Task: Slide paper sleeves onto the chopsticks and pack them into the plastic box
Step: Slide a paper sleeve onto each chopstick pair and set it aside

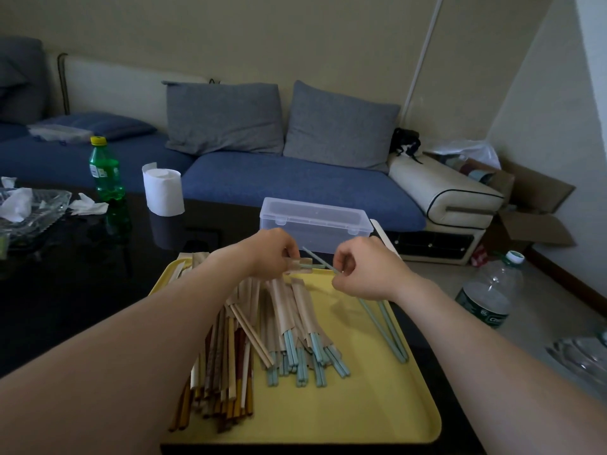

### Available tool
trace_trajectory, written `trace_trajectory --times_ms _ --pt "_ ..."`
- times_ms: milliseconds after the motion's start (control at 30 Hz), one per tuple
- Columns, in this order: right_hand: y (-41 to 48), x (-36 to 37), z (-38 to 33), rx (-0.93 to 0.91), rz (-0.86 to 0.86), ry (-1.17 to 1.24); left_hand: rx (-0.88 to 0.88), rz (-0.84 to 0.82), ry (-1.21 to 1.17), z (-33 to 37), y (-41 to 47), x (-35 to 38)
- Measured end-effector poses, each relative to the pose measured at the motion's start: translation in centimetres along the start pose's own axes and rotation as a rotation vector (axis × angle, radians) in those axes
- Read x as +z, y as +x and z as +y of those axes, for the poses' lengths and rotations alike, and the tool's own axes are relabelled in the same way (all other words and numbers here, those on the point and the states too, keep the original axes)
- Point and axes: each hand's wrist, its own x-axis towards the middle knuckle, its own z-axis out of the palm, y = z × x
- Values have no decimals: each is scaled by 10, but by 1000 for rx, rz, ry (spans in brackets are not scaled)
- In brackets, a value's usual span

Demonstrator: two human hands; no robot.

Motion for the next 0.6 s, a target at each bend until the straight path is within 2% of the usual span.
trace_trajectory --times_ms 133,600 --pt "-1 2 5 0 -35 -152 21 -9 -21 0 -1 -1" --pt "2 0 2 20 118 -200 46 -33 24 4 -2 -1"
